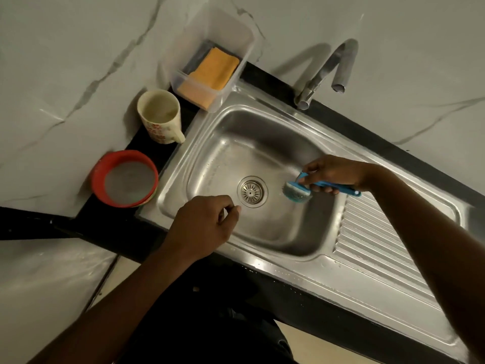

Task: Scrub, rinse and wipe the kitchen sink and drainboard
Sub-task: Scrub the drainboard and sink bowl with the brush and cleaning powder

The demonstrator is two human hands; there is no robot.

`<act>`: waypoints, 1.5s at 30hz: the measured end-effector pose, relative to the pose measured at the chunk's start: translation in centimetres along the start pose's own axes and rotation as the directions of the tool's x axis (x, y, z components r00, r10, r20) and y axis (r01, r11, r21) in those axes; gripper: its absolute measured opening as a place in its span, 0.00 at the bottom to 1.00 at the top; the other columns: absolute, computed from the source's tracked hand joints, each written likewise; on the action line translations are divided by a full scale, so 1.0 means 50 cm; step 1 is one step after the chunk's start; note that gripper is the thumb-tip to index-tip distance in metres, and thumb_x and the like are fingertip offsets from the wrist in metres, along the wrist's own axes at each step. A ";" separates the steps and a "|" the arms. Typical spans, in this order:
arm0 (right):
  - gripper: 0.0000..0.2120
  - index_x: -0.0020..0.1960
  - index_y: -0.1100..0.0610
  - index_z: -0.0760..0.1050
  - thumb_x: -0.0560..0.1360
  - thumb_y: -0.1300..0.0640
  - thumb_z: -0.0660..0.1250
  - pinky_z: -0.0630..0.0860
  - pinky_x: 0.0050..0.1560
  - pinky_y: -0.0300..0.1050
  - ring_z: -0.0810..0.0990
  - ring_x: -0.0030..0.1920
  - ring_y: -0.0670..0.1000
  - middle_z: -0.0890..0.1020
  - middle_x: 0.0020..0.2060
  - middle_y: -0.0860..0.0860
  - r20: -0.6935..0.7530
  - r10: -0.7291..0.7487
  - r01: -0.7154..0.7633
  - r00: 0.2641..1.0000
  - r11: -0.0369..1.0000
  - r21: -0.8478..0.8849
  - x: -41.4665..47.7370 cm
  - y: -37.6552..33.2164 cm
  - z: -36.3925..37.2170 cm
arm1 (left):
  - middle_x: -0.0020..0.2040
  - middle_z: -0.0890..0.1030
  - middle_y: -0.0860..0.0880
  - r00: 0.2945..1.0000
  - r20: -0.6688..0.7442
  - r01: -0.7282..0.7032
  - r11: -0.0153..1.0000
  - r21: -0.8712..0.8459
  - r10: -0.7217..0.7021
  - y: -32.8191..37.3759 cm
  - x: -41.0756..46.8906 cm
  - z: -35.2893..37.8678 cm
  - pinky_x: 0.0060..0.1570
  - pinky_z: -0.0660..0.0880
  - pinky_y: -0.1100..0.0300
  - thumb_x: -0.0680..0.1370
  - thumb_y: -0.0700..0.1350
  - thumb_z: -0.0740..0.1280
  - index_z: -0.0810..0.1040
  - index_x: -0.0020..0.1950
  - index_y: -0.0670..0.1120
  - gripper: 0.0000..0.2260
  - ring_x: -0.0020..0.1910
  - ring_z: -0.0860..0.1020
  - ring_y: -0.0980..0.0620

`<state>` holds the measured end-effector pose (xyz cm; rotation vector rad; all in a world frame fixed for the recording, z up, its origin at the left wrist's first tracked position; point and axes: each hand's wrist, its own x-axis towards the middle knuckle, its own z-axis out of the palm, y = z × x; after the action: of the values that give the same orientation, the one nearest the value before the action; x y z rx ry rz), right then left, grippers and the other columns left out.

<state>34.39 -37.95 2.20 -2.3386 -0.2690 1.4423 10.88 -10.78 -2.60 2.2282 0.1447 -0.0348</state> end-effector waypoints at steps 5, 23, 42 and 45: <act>0.16 0.61 0.57 0.82 0.77 0.51 0.75 0.78 0.45 0.43 0.82 0.43 0.51 0.85 0.50 0.55 -0.196 0.081 -0.175 0.977 0.826 -0.535 0.024 0.067 -0.003 | 0.27 0.74 0.52 0.999 0.020 -0.040 0.999 0.002 0.040 0.021 0.030 0.025 0.30 0.72 0.58 0.82 0.56 0.66 0.77 0.40 0.51 0.14 0.28 0.75 0.53; 0.10 0.56 0.55 0.85 0.79 0.61 0.67 0.83 0.53 0.54 0.86 0.54 0.61 0.87 0.53 0.54 -0.411 -0.063 -0.372 0.910 0.315 -0.873 0.127 0.045 0.057 | 0.27 0.75 0.53 0.999 0.031 0.038 0.999 0.027 -0.038 0.014 0.018 0.064 0.30 0.74 0.58 0.82 0.56 0.66 0.77 0.40 0.53 0.13 0.28 0.75 0.54; 0.13 0.62 0.57 0.81 0.78 0.61 0.71 0.80 0.56 0.52 0.83 0.60 0.59 0.84 0.59 0.54 -0.367 0.081 -0.361 0.927 0.460 -0.811 0.197 0.077 0.093 | 0.28 0.75 0.52 0.994 0.086 0.074 0.997 0.004 -0.074 0.024 0.004 0.093 0.32 0.75 0.55 0.81 0.60 0.61 0.76 0.40 0.52 0.16 0.29 0.76 0.51; 0.16 0.66 0.56 0.79 0.80 0.63 0.68 0.79 0.59 0.55 0.81 0.65 0.61 0.81 0.64 0.56 -0.318 0.038 -0.297 0.947 0.474 -0.829 0.206 0.105 0.124 | 0.27 0.74 0.53 0.994 0.074 0.075 0.997 0.003 -0.075 0.017 0.005 0.094 0.31 0.74 0.57 0.82 0.60 0.62 0.75 0.39 0.54 0.15 0.28 0.75 0.51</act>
<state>33.39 -37.75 -10.90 -3.4361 -0.9139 1.1713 11.34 -14.95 -4.83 2.2178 0.1875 -0.1587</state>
